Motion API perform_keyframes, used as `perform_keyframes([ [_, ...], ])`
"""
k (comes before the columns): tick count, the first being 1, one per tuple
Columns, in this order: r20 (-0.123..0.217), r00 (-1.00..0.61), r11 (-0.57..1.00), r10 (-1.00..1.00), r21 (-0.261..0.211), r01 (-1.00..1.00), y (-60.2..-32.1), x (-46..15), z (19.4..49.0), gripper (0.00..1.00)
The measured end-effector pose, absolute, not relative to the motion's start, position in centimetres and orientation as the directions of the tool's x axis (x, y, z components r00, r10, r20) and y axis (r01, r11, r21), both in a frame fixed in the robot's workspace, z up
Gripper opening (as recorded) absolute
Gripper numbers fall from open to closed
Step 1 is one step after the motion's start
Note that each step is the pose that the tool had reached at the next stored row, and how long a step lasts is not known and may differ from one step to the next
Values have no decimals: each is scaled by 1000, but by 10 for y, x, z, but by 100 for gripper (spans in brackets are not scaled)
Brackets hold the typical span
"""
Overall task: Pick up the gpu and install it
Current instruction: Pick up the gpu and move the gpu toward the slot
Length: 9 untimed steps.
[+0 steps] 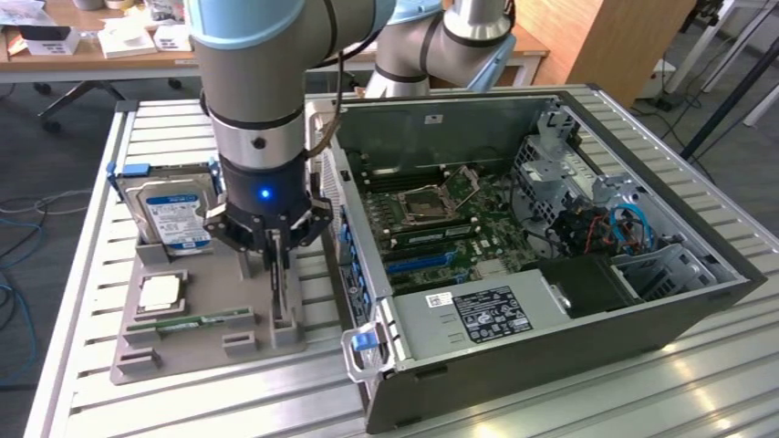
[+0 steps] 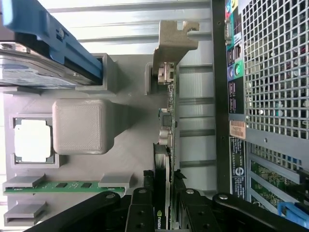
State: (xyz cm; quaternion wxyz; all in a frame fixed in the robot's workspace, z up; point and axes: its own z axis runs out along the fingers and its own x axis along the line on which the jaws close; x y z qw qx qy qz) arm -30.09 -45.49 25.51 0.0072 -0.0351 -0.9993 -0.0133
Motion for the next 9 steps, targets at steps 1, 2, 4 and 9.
perform_keyframes([
  [1, 15, -997, 997, 70, 26, 70, -455, -301, 259, 26],
  [2, 15, -997, 997, 70, 26, 70, -455, -301, 262, 26],
  [4, 15, -997, 997, 70, 26, 70, -455, -301, 268, 26],
  [9, 15, -997, 997, 70, 25, 70, -455, -301, 287, 26],
])
